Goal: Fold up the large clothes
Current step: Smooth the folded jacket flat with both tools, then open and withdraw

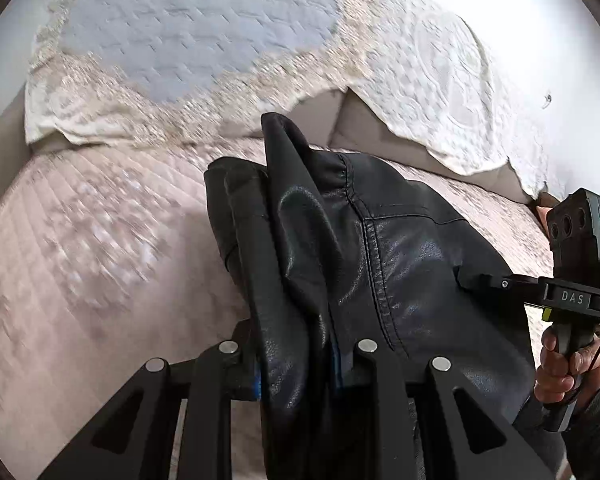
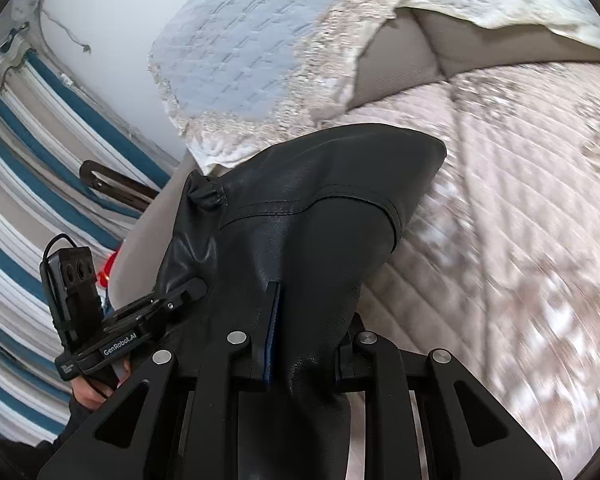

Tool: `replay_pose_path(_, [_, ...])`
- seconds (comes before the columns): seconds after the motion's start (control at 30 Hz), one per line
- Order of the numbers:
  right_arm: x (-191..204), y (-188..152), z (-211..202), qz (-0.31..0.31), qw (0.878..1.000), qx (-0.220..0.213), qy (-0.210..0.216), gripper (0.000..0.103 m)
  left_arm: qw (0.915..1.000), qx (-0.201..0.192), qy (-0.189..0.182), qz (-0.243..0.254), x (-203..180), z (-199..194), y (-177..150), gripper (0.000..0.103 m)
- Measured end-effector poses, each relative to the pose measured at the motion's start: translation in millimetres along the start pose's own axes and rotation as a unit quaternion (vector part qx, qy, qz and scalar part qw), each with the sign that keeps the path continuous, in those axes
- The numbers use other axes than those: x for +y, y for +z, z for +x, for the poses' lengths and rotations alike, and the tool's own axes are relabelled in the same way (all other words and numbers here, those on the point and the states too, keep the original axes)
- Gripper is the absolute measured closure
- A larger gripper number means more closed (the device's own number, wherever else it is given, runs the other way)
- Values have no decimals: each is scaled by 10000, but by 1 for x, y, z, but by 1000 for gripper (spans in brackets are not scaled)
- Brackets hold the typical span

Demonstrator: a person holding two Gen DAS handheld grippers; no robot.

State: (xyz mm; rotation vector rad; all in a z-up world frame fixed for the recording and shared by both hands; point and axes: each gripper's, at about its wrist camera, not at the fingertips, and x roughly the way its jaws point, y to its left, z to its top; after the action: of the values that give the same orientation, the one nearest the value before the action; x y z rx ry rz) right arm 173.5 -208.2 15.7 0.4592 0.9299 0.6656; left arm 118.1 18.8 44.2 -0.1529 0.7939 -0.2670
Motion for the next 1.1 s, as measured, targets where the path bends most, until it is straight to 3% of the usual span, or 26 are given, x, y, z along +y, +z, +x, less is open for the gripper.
replay_pose_path(0.27, [9, 47, 58, 15, 9998, 3, 215, 81, 9996, -90, 162, -194, 60, 27, 36, 79])
replay_pose_path(0.33, [1, 54, 76, 93, 9997, 184, 107, 78, 9992, 97, 193, -342, 75, 50, 35, 78])
replay_pose_path(0.4, [-12, 54, 96, 259, 9984, 445, -234, 66, 9974, 388, 314, -512, 89, 74, 25, 74])
replay_pose_path(0.47, [-19, 52, 100, 293, 9979, 496, -310, 58, 9963, 358, 229, -743, 100, 79, 15, 69])
replay_pose_path(0.53, [-19, 53, 90, 226, 9984, 419, -314, 58, 9949, 248, 106, -976, 107, 71, 9, 66])
replay_pose_path(0.77, [4, 54, 37, -287, 9980, -134, -554, 58, 9950, -170, 428, -889, 96, 23, 14, 69])
replay_pose_path(0.93, [39, 24, 22, -876, 9946, -129, -533, 58, 9958, -602, 478, -490, 53, -19, 11, 69])
replay_pose_path(1.0, [49, 7, 23, -1073, 9924, -20, -607, 59, 9970, -520, 414, -406, 43, -20, -3, 69])
replay_pose_path(1.1, [51, -11, 36, -1245, 9885, 290, -813, 61, 9974, -16, 566, -452, 45, 10, -27, 68])
